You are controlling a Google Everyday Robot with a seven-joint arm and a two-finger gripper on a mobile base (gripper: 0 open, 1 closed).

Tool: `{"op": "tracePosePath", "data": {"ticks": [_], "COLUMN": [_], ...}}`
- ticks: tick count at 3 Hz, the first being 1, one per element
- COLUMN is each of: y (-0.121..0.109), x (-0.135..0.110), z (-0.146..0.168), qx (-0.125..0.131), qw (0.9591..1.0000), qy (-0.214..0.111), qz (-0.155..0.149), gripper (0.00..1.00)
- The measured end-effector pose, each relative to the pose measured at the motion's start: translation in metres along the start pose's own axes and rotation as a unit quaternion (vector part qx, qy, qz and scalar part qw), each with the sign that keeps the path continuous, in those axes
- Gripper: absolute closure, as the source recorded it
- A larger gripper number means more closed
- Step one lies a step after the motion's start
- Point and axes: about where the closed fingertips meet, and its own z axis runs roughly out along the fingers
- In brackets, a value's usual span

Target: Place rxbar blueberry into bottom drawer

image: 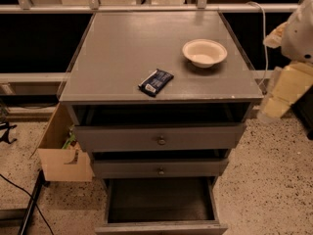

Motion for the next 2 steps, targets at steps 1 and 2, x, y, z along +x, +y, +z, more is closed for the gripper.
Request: {"op": "tracePosePath", "data": {"ticks": [1,2], "y": [-0.028,-0.046], "x": [-0.032,-0.053], "z": [0.026,0.044], "qx": [-0.007,-0.019], "qw": [0.9981,0.9944], "qy": [-0.051,-0.085], "qz": [0.033,0.06], "gripper": [0.0,0.0]}}
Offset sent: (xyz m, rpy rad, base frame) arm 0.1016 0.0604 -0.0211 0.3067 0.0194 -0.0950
